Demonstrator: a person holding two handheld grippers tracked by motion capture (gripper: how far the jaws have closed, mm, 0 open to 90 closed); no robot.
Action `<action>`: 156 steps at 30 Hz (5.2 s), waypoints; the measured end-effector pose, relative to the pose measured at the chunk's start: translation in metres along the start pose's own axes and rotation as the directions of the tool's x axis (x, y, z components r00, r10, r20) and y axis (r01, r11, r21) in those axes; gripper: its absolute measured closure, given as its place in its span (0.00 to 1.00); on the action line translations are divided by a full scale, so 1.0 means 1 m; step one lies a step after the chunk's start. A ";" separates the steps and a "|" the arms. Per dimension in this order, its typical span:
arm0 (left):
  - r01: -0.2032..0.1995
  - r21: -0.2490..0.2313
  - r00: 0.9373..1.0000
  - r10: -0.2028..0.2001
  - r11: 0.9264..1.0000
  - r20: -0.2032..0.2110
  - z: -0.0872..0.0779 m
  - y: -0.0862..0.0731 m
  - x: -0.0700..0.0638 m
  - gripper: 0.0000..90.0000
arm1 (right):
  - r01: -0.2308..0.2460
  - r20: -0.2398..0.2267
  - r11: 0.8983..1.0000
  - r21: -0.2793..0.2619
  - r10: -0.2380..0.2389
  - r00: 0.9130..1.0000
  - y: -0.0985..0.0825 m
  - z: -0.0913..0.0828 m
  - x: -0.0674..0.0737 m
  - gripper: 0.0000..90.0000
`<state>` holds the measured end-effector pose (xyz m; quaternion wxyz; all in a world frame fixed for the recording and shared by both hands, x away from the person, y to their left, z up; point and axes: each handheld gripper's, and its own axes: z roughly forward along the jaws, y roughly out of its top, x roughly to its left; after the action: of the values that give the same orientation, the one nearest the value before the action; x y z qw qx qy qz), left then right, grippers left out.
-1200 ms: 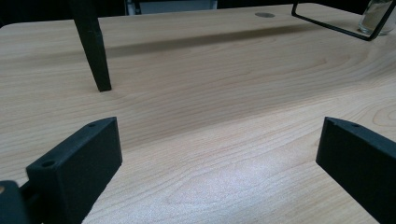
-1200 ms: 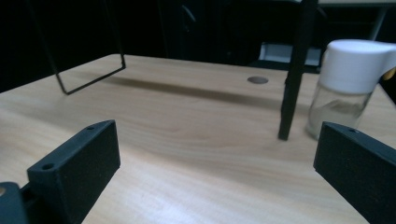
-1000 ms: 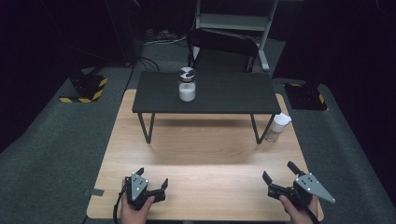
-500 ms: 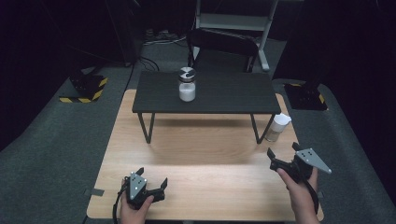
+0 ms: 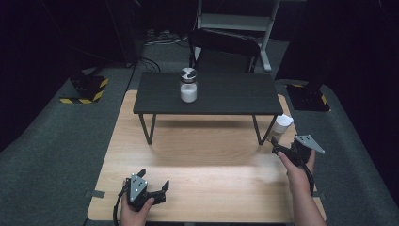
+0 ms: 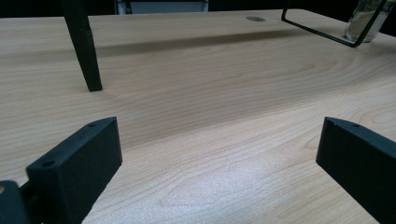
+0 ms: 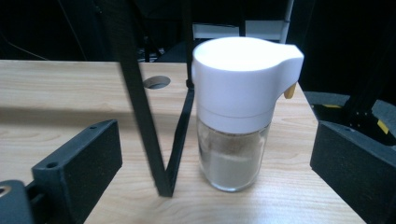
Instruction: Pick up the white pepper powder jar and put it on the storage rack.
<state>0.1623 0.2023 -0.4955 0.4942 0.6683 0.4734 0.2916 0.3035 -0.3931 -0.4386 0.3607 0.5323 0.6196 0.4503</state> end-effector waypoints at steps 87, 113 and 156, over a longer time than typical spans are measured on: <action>-0.018 0.038 1.000 0.018 0.999 0.021 0.003 0.006 0.000 0.01 | 0.067 -0.130 0.987 -0.143 -0.085 0.988 -0.029 -0.100 0.057 0.34; 0.013 0.027 0.999 -0.014 1.000 0.043 0.002 0.004 0.007 0.01 | 0.064 -0.174 0.961 -0.268 -0.113 0.978 0.076 -0.081 0.103 0.34; 0.007 0.023 0.998 -0.009 1.000 0.060 0.002 0.004 0.010 0.01 | 0.089 -0.125 0.972 -0.217 -0.118 0.985 0.149 0.036 0.141 0.34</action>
<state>0.1688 0.2108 -0.4935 0.5015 0.6804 0.4645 0.2641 0.3620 -0.2441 -0.3055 0.3945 0.4258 0.6187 0.5294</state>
